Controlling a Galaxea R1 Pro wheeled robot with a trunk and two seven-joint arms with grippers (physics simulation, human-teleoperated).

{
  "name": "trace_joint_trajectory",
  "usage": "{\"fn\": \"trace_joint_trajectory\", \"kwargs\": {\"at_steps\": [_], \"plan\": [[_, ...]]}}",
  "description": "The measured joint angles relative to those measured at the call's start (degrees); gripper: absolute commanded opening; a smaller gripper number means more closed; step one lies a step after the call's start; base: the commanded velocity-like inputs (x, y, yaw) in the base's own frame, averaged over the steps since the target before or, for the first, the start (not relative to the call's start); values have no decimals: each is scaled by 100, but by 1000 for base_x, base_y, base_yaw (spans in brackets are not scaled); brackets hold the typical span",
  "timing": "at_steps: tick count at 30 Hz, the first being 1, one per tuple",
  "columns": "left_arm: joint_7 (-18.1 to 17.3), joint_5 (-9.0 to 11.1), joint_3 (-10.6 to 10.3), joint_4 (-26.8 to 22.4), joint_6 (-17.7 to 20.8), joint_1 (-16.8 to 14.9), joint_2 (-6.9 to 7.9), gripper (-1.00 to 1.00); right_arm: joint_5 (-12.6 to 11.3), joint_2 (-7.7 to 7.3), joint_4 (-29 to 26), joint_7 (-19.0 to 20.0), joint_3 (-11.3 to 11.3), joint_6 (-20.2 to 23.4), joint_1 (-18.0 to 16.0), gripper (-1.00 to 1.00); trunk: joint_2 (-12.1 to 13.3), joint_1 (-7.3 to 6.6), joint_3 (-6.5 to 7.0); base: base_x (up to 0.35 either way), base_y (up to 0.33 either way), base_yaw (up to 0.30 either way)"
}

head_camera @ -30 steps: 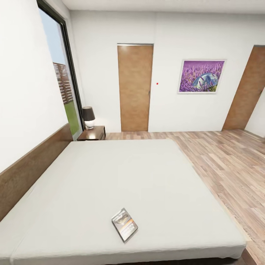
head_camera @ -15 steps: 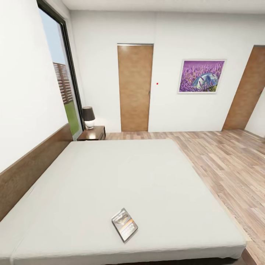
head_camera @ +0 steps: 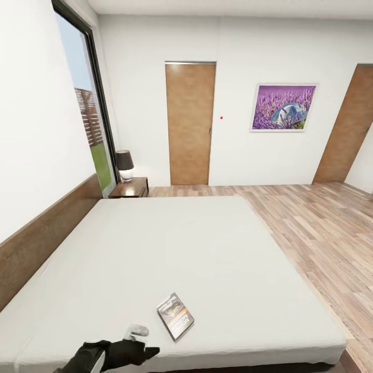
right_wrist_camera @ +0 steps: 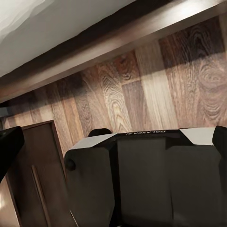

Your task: In the bedroom, move the book from the bed onto either nightstand, and place the two sandals side by side next to the bed.

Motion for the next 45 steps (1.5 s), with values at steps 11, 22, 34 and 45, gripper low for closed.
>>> {"fn": "trace_joint_trajectory", "kwargs": {"at_steps": [11,22,34,45], "plan": [[1393,189,-4,-3737,1810,-385,-398,100,0,0,-1,-7,3,0,0,100,0,0,0,0,0,0],[3295,1083,31,-3351,3178,-1865,-1071,100,0,0,0,-9,4,0,0,100,1,0,-2,0,0,0],[3619,1190,993,-2280,2671,-1907,-1064,100,21,9,1,-2,6,0,0,100,1,0,-23,0,0,0],[3609,1199,985,-2245,2414,-1901,-1085,100,11,9,0,-1,6,0,0,100,1,0,-116,0,0,0]]}}
